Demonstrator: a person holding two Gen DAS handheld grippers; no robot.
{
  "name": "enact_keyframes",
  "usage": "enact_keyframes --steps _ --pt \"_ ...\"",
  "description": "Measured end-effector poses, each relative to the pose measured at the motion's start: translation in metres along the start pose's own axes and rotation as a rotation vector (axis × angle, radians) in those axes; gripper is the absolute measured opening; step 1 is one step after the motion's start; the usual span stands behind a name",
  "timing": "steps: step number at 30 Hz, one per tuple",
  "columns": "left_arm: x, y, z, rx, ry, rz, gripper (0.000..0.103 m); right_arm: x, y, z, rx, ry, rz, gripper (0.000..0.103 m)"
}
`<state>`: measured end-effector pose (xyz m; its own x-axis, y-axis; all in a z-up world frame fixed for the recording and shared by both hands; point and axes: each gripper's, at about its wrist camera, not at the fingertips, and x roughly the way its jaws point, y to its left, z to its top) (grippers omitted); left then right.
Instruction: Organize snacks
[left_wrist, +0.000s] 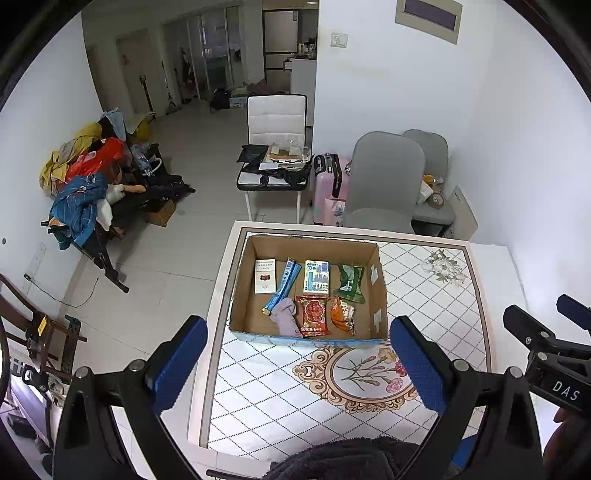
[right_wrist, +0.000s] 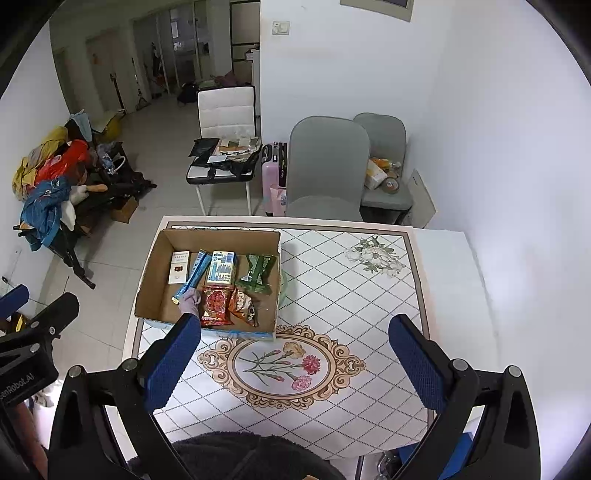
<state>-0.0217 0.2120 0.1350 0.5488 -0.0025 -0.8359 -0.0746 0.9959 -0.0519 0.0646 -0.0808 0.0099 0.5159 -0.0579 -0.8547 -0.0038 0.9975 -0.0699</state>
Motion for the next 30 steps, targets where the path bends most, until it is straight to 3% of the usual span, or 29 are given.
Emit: enact_keyframes --steps 30 --pt "0.002 0.006 -0.003 -0.007 -0.011 -0.005 0.101 -0.003 0.011 -0.008 0.028 -0.004 0.018 0.103"
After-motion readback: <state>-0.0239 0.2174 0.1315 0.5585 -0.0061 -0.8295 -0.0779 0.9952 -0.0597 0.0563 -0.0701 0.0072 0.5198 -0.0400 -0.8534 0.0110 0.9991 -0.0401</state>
